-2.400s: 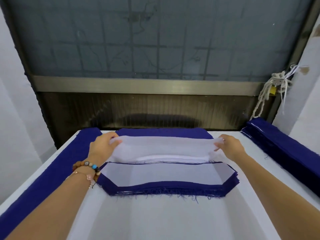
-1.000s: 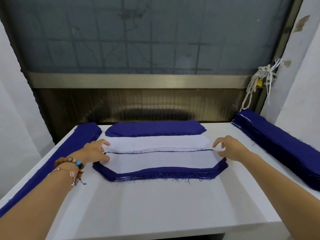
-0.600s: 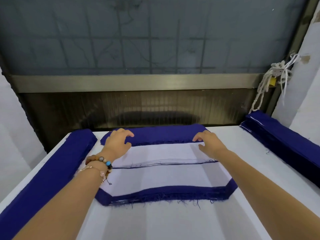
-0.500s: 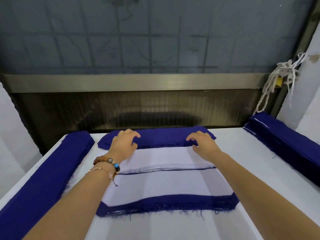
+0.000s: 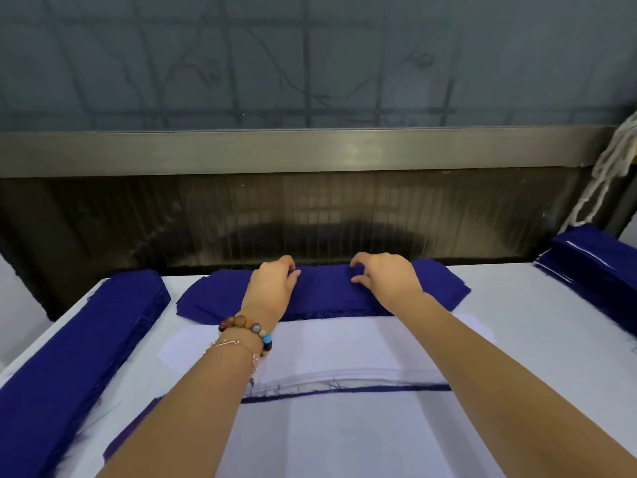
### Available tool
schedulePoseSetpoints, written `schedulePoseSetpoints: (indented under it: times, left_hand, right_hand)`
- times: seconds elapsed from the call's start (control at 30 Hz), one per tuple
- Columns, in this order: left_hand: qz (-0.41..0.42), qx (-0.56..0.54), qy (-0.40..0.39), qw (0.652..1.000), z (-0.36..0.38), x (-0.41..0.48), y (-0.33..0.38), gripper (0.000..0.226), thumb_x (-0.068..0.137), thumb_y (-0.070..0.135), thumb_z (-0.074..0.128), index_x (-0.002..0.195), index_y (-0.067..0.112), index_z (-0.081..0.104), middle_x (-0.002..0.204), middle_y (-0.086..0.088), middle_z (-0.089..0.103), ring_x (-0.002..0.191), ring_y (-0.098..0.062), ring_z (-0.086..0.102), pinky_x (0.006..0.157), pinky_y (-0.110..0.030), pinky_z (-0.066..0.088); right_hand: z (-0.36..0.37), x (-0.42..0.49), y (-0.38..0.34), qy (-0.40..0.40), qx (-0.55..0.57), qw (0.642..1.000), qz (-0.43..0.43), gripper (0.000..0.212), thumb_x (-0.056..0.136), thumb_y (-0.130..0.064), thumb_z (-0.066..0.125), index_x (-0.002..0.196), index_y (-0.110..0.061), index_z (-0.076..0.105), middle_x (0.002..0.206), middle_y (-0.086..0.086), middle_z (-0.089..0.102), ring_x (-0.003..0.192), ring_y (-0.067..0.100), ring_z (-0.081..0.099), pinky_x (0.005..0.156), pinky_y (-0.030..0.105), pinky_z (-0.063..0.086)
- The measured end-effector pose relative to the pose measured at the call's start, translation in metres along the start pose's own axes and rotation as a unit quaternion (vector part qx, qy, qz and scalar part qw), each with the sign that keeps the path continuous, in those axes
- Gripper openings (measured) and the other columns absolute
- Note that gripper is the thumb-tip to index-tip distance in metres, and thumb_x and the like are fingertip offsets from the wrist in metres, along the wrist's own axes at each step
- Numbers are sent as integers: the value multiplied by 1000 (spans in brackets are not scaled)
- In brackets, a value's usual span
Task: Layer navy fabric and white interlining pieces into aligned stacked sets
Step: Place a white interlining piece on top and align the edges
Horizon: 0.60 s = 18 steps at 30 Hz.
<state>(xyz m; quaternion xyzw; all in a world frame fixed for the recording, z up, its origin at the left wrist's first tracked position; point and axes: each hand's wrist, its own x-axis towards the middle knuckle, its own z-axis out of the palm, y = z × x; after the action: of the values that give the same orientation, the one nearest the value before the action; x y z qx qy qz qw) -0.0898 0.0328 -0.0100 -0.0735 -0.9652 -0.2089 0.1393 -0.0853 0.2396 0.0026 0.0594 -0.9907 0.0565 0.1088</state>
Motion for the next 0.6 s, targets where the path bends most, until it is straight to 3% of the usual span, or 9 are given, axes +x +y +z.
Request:
schedulePoseSetpoints:
  times: [0.13, 0.23, 0.37, 0.5, 0.6]
  left_hand:
    - [10, 18, 41, 999, 17, 4, -4, 19, 98, 38, 51, 103, 20, 48, 79, 3, 56, 71, -14, 53, 61, -26, 41]
    - [49, 31, 55, 997, 22, 4, -9, 17, 97, 40, 50, 96, 24, 45, 78, 6, 52, 74, -13, 50, 61, -25, 35]
    - [95, 78, 82, 989, 21, 4, -8, 18, 97, 41, 49, 89, 25, 47, 91, 5, 46, 90, -13, 43, 76, -25, 33]
    - [104, 103, 67, 987, 22, 6, -7, 21, 99, 42, 44, 97, 24, 55, 110, 5, 50, 108, -15, 42, 93, -30, 33]
    - [106, 114, 63, 986, 22, 6, -5, 16, 98, 41, 46, 93, 26, 47, 114, 5, 53, 111, -14, 42, 98, -33, 32]
  right_hand:
    - [20, -1, 0, 34, 22, 999, 2, 22, 100, -33, 45, 119, -22, 49, 109, 2, 64, 95, 21, 59, 70, 30, 46]
    - [27, -3, 2, 62, 50, 997, 0, 16, 100, -31, 44, 112, -22, 50, 113, 0, 56, 99, 19, 54, 69, 28, 41]
    - [24, -3, 0, 53, 46, 998, -4, 13, 101, -27, 44, 109, -20, 50, 113, 2, 47, 95, 19, 48, 69, 30, 41]
    - [22, -3, -6, 42, 14, 999, 10, 12, 97, -14, 48, 108, -17, 50, 121, 4, 43, 108, 23, 41, 87, 36, 41]
    - [25, -2, -6, 64, -35, 997, -7, 22, 95, -10, 48, 117, -14, 49, 126, 5, 41, 115, 23, 38, 98, 37, 35]
